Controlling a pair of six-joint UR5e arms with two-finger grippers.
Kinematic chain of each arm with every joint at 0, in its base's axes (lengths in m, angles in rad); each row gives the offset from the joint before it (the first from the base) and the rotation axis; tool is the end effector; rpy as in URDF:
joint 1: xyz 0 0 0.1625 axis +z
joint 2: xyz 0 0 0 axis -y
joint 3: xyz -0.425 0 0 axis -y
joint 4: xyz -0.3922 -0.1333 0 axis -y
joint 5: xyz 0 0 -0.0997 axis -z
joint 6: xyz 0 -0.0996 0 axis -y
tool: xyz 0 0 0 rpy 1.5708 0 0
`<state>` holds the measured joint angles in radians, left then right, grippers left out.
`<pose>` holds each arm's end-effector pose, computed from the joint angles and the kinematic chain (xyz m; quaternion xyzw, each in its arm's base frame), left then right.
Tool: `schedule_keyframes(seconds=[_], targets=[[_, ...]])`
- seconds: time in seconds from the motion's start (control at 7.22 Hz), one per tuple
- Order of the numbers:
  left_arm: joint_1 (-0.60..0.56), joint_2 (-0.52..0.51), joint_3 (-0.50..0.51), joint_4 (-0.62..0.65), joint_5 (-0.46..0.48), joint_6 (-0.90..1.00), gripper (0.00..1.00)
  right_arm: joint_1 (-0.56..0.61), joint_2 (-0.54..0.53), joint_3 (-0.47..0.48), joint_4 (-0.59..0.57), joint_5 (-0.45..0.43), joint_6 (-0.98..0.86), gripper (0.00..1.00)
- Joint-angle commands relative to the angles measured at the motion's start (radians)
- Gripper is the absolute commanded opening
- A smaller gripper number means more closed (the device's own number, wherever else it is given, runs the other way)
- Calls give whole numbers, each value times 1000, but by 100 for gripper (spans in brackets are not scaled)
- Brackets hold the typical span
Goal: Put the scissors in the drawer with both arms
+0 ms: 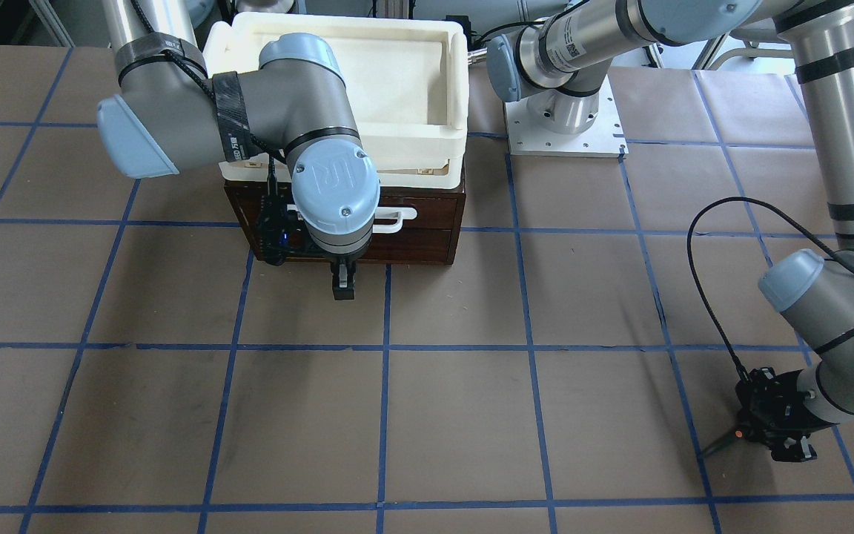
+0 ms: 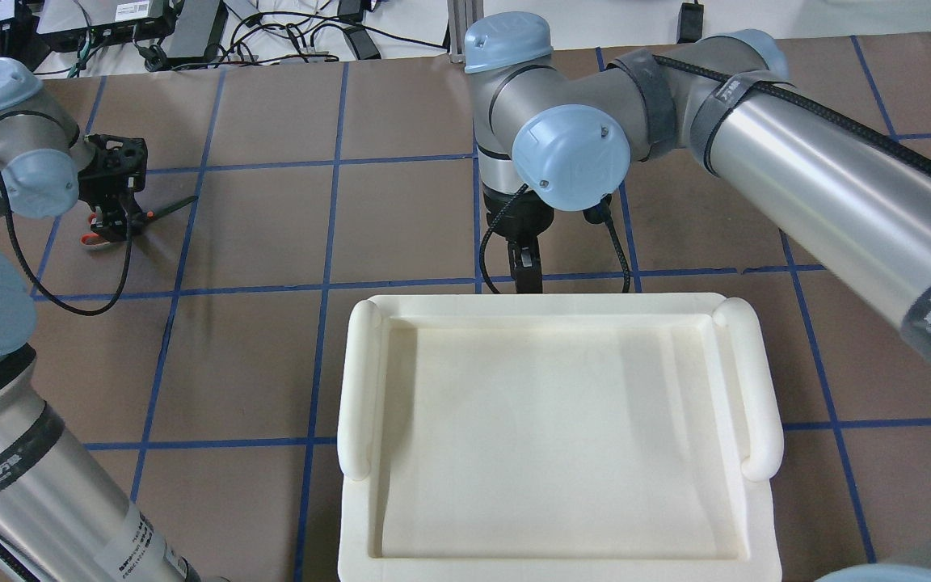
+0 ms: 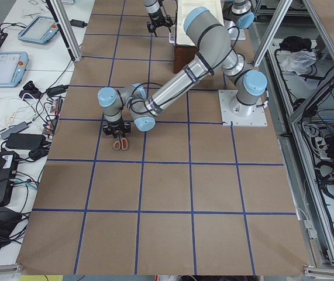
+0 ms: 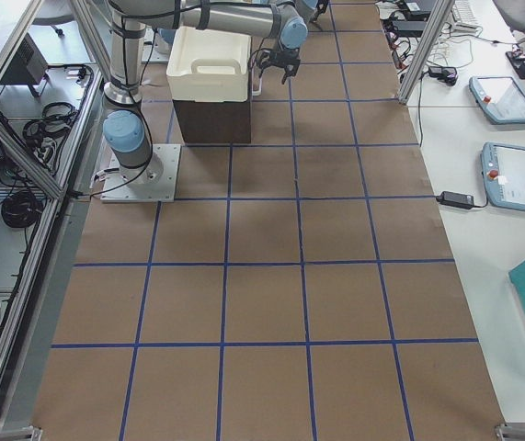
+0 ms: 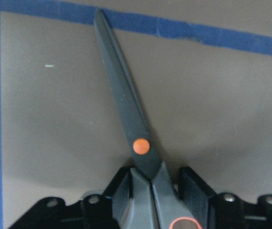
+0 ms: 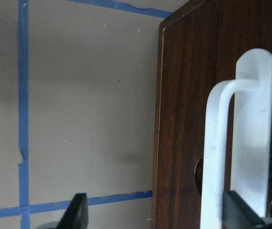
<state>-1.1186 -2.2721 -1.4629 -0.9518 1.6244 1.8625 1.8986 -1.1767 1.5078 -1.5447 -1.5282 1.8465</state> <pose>0.1914 -0.6870 0.1710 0.6476 0.7614 0.0194 0.0225 0.3210 -0.5169 0.2993 -0.6801 -0.7110 -0.1011 0.1475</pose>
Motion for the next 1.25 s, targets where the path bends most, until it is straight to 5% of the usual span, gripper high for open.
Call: schedule_keyframes(seconds=[0.0, 0.14, 0.55, 0.97, 1.11], targets=[[-3, 20, -1, -1, 0, -3, 34, 0, 8, 0, 20, 16, 5, 100], [-10, 31, -1, -8, 0, -3, 26, 1, 8, 0, 20, 35, 5, 99], [-10, 42, -5, -15, -6, -3, 24, -1, 32, 2, 14, 48, 3, 99], [-9, 28, -1, -4, -2, -3, 91, 1, 35, 2, 6, 48, -12, 100], [-7, 25, -1, -4, -9, -3, 91, 1, 35, 3, 5, 49, -13, 100]])
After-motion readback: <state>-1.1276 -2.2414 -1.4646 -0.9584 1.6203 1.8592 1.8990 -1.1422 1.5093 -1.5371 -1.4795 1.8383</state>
